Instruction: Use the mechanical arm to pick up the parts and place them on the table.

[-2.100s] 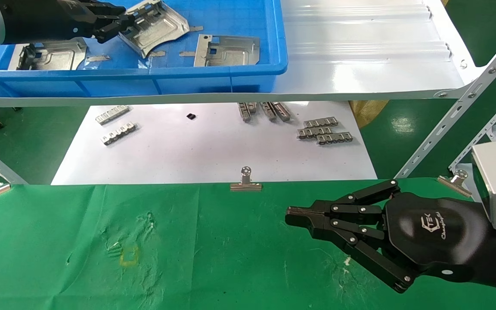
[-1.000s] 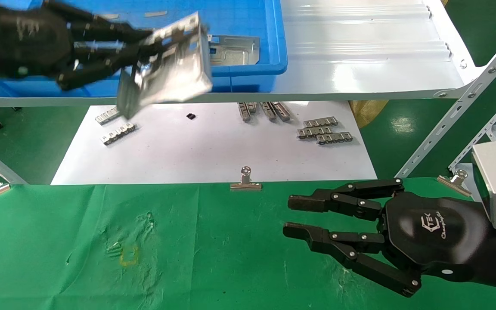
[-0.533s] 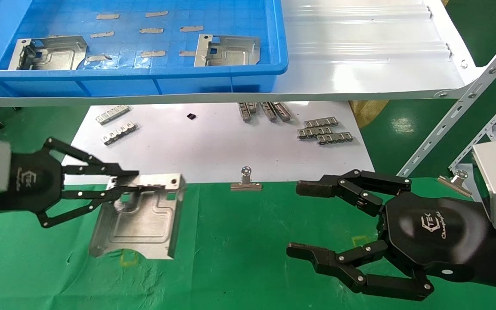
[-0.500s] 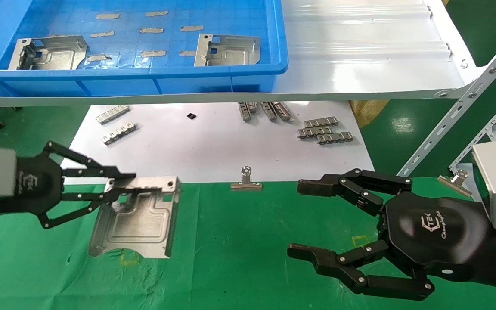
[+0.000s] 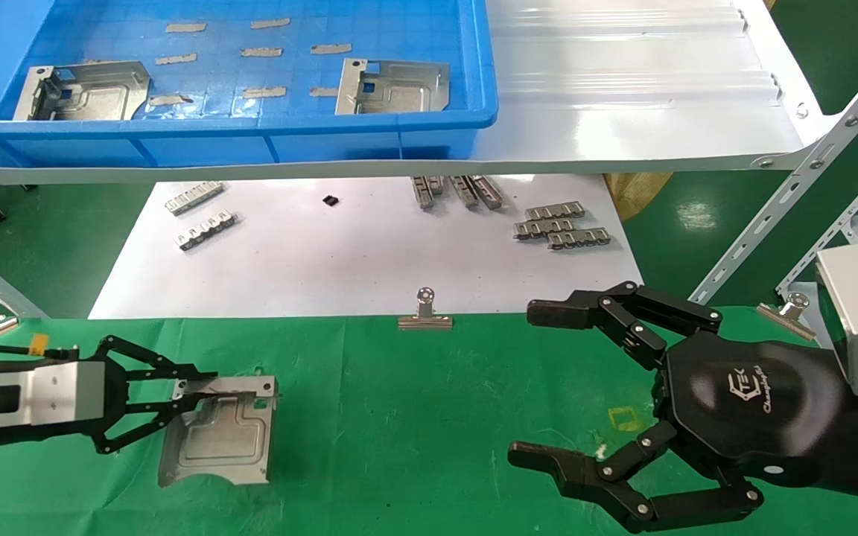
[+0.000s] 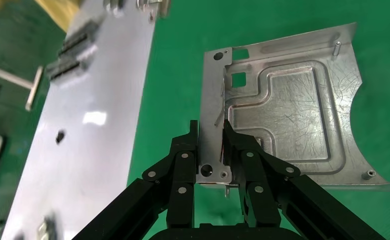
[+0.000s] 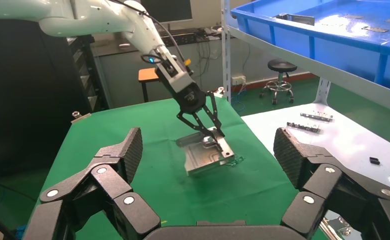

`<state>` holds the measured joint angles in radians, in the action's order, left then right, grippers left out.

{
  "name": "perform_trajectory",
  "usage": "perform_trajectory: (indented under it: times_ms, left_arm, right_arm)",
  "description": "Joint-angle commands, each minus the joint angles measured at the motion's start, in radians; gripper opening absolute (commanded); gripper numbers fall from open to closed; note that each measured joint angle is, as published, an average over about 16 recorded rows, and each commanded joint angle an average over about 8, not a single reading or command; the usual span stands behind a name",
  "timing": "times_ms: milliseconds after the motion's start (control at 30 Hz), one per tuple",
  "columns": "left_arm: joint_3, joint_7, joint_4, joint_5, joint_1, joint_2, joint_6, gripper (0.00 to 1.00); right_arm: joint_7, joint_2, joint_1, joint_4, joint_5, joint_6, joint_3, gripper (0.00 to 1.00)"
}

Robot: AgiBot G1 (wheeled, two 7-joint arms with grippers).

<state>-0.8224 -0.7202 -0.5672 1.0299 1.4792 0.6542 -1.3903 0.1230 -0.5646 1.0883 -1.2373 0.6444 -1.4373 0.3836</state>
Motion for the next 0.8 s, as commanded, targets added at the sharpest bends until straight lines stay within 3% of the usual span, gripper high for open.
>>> perform_trajectory:
  times_ms: [33, 167, 200, 567, 800]
  left_arm:
    - [-0.005, -0.016, 0.013, 0.014, -0.008, 0.008, 0.024, 0.41]
    - [-0.018, -0.03, 0.028, 0.04, -0.012, 0.022, 0.043, 0.91]
    - [-0.022, -0.033, 0.031, 0.047, -0.012, 0.024, 0.045, 0.99]
    - [-0.02, -0.007, 0.064, 0.035, 0.002, 0.033, 0.012, 1.0]
    - [-0.042, 0.116, 0.121, 0.04, 0.055, 0.041, -0.105, 1.0]
  right_arm:
    - [0.0, 0.0, 0.0, 0.0, 0.0, 0.0, 0.0, 1.0]
    - [0.0, 0.0, 0.0, 0.0, 0.0, 0.0, 0.0, 1.0]
    - [0.0, 0.0, 0.0, 0.0, 0.0, 0.0, 0.0, 1.0]
    - [0.0, 0.0, 0.0, 0.0, 0.0, 0.0, 0.0, 1.0]
    - [0.0, 0.0, 0.0, 0.0, 0.0, 0.0, 0.0, 1.0]
